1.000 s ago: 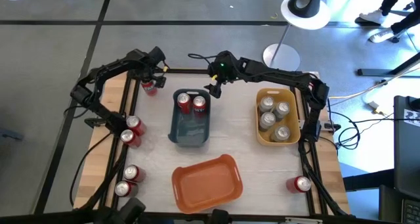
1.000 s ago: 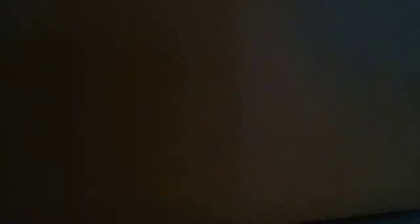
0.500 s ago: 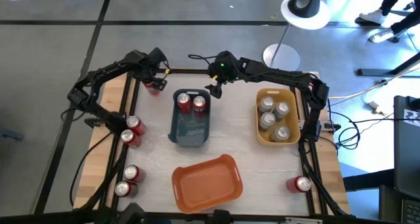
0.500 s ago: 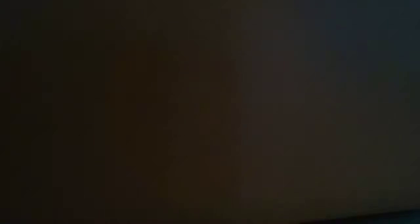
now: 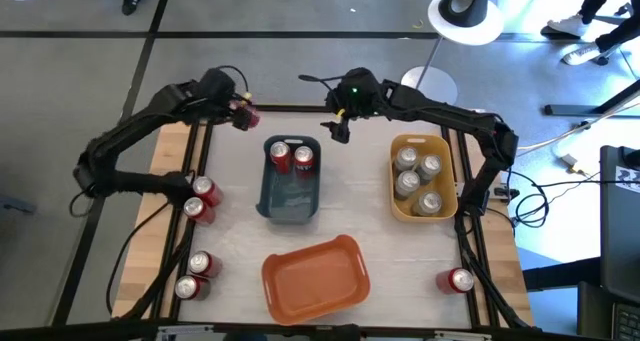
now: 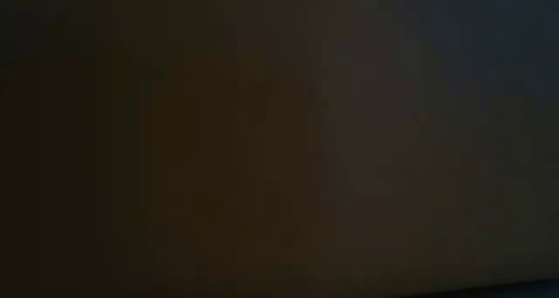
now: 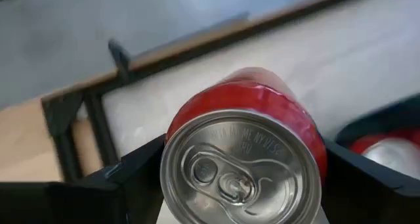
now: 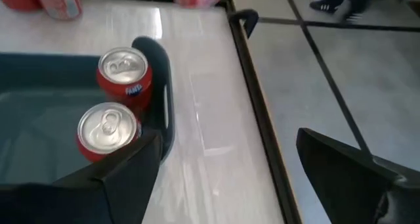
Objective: Sort soda cans
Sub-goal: Put the top orange soda can into the blue bin
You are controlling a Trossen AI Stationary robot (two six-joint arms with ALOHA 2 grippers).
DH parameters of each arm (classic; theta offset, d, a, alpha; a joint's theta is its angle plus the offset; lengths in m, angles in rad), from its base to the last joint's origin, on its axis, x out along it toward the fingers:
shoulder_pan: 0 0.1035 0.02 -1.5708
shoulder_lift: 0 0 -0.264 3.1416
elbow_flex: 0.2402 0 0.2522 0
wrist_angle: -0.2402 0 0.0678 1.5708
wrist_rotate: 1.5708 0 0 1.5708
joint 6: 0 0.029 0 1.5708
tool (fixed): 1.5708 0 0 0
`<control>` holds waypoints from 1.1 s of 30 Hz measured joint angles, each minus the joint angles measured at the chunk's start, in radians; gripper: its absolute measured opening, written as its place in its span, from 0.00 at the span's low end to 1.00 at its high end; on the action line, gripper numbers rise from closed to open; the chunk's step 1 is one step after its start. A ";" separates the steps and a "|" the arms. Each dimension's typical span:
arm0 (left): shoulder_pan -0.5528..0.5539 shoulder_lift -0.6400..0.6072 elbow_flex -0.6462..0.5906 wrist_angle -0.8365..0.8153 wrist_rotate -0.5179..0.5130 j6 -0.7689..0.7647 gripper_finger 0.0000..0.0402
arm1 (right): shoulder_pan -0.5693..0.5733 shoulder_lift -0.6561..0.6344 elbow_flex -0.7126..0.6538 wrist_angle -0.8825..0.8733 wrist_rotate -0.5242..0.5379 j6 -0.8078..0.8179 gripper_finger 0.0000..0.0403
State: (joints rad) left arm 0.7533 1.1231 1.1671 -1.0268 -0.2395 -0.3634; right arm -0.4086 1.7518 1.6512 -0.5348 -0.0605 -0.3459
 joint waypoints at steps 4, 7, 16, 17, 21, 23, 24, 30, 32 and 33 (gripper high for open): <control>-0.085 -0.078 0.000 0.091 0.004 0.017 0.76 | 0.003 0.001 0.000 -0.052 0.000 0.007 0.87; -0.170 -0.111 0.000 0.122 0.017 0.059 0.76 | 0.003 0.000 0.000 -0.139 -0.021 0.093 0.87; -0.470 -0.069 0.000 0.226 0.090 0.179 0.76 | 0.059 -0.004 -0.001 -0.289 -0.101 0.268 0.87; -0.500 -0.054 0.000 0.218 0.090 0.178 0.76 | 0.070 -0.004 -0.001 -0.282 -0.101 0.268 0.87; -0.613 0.005 0.000 0.225 0.078 0.133 0.76 | 0.107 -0.004 -0.001 -0.268 -0.060 0.283 0.87; -0.659 0.033 0.000 0.221 0.077 0.107 0.76 | 0.121 -0.004 -0.001 -0.273 -0.034 0.286 0.87; -0.677 0.047 0.000 0.219 0.079 0.095 0.76 | 0.128 -0.004 -0.001 -0.274 -0.021 0.286 0.87; -0.719 0.176 0.000 0.209 0.070 0.062 0.76 | 0.149 -0.004 -0.001 -0.274 0.008 0.293 0.87; -0.718 0.228 0.000 0.204 0.065 0.061 0.76 | 0.149 -0.004 -0.001 -0.274 0.008 0.297 0.87; -0.718 0.255 0.000 0.203 0.064 0.062 0.76 | 0.150 -0.004 -0.001 -0.274 0.008 0.299 0.87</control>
State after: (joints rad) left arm 0.0354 1.3777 1.1671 -0.8237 -0.1752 -0.3019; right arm -0.2588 1.7473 1.6501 -0.8089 -0.0528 -0.0473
